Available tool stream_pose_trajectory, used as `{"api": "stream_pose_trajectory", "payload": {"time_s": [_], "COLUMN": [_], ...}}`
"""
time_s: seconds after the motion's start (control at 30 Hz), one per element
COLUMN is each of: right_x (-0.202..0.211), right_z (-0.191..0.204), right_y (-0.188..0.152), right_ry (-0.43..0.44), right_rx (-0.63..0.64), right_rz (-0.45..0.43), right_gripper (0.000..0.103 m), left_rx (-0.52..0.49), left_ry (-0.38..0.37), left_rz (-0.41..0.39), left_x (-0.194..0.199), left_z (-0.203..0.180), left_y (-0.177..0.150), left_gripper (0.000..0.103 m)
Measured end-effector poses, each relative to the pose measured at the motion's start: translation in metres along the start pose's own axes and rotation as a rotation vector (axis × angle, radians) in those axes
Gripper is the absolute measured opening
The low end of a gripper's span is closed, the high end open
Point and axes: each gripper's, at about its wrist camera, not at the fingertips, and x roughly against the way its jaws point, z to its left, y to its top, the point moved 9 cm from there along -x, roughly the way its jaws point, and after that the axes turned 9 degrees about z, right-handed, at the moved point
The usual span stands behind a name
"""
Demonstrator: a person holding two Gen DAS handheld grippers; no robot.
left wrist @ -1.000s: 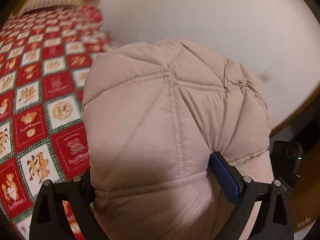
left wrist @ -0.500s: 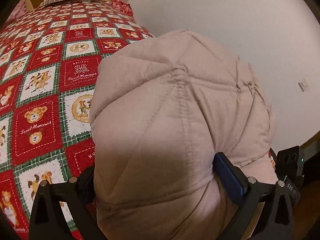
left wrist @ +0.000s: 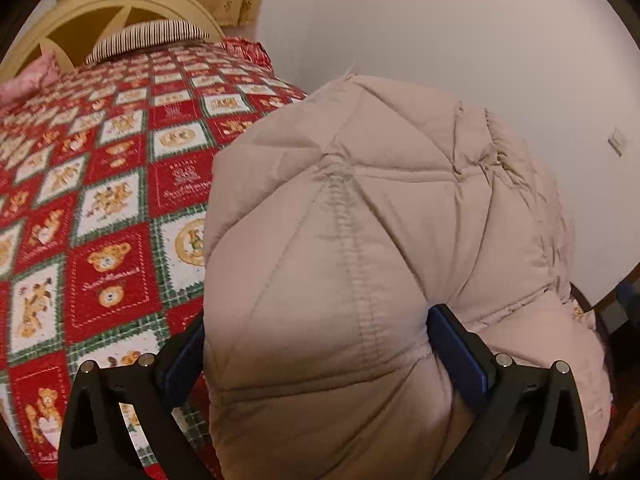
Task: Fold large clothes
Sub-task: 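Lower the folded jacket onto the quilt and open both tools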
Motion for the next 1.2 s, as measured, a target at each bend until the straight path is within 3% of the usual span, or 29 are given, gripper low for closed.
{"api": "stream_pose_trajectory", "payload": {"time_s": [0.07, 0.2, 0.27, 0.33, 0.5, 0.7, 0.87, 0.97, 1.03, 1.07, 1.2], "right_x": [-0.018, -0.081, -0.105, -0.113, -0.122, -0.12, -0.119, -0.111, -0.096, -0.085, -0.038], "right_z": [0.011, -0.001, -0.007, -0.012, -0.012, -0.012, -0.01, -0.01, -0.013, -0.016, -0.014], "right_y": [0.003, -0.013, -0.02, -0.025, -0.029, -0.036, -0.032, -0.033, -0.036, -0.041, -0.061], "right_ry": [-0.051, -0.037, -0.03, -0.015, 0.003, -0.028, -0.057, -0.115, -0.168, -0.177, -0.076], "right_rx": [0.044, -0.081, -0.081, -0.089, -0.11, -0.085, -0.079, -0.081, -0.134, -0.177, -0.249], "right_rz": [0.015, 0.137, 0.109, 0.084, 0.145, 0.163, 0.155, 0.145, 0.128, 0.121, 0.097], "right_gripper": [0.047, 0.047, 0.048, 0.048, 0.048, 0.047, 0.049, 0.055, 0.077, 0.08, 0.082], "left_rx": [-0.011, -0.014, -0.004, 0.004, -0.014, -0.02, -0.078, -0.107, -0.12, -0.119, -0.104], "left_ry": [0.024, 0.074, 0.086, 0.099, 0.154, 0.217, 0.374, 0.475, 0.474, 0.461, 0.427], "left_rz": [-0.01, -0.024, -0.029, -0.027, -0.042, -0.027, -0.073, -0.085, -0.094, -0.099, -0.096], "left_x": [0.0, 0.001, 0.0, -0.002, -0.006, 0.008, 0.056, 0.079, 0.088, 0.091, 0.097], "left_z": [0.001, 0.006, 0.009, 0.012, 0.013, 0.014, 0.011, 0.011, 0.008, 0.007, 0.005], "left_y": [0.002, 0.005, 0.006, 0.007, 0.008, -0.004, -0.021, -0.034, -0.046, -0.051, -0.067], "left_gripper": [0.102, 0.102, 0.102, 0.102, 0.102, 0.102, 0.102, 0.102, 0.102, 0.102, 0.102]}}
